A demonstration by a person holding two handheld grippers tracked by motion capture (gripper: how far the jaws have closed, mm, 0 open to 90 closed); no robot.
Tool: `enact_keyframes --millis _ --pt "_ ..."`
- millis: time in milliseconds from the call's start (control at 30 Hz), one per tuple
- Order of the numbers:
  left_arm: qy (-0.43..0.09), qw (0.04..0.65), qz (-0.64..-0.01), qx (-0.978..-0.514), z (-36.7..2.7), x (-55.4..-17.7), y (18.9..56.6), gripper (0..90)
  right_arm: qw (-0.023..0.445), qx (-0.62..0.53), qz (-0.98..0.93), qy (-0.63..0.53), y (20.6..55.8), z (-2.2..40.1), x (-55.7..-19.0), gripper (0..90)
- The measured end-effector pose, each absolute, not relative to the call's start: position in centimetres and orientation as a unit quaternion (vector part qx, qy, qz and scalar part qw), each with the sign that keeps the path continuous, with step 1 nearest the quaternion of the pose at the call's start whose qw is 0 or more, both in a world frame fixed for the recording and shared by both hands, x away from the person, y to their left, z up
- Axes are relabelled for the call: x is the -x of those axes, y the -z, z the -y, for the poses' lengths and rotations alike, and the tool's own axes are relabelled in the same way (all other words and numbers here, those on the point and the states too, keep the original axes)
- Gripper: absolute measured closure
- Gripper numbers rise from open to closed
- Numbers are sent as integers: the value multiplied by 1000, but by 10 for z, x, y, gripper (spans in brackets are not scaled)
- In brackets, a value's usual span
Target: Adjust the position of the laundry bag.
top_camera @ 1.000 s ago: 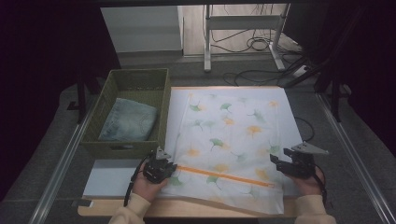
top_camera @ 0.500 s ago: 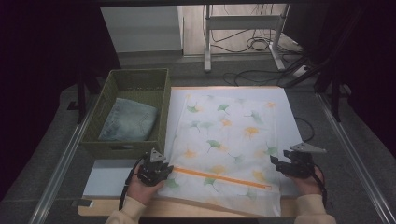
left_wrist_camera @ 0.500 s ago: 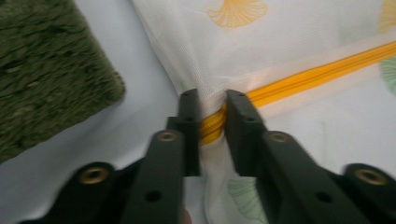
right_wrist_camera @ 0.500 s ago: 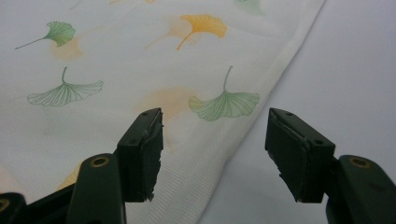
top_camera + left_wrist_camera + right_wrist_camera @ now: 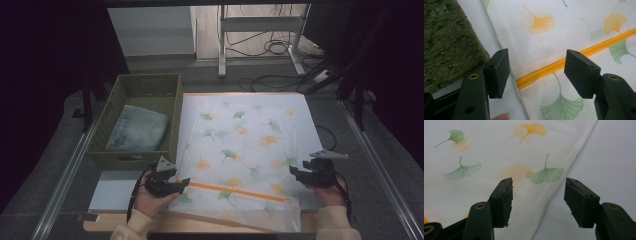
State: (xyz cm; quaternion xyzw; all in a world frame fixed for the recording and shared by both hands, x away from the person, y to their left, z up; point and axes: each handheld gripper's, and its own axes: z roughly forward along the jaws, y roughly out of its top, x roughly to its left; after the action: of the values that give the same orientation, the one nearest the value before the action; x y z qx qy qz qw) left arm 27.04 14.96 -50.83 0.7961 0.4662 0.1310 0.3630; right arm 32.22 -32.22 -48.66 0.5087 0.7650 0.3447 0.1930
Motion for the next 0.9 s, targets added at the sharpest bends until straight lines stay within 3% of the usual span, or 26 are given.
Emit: enact_keyframes --millis 300,633,900 --pt "-127 353 -468 -800 -149 -271 510 369 204 -530 -756 -327 492 310 -329 475" --pt "-129 352 -468 -801 -150 -271 512 359 191 -530 -776 -283 502 301 -335 472" --pt "-124 352 -463 -804 -149 -271 510 361 199 -515 -795 -253 507 291 -337 676"
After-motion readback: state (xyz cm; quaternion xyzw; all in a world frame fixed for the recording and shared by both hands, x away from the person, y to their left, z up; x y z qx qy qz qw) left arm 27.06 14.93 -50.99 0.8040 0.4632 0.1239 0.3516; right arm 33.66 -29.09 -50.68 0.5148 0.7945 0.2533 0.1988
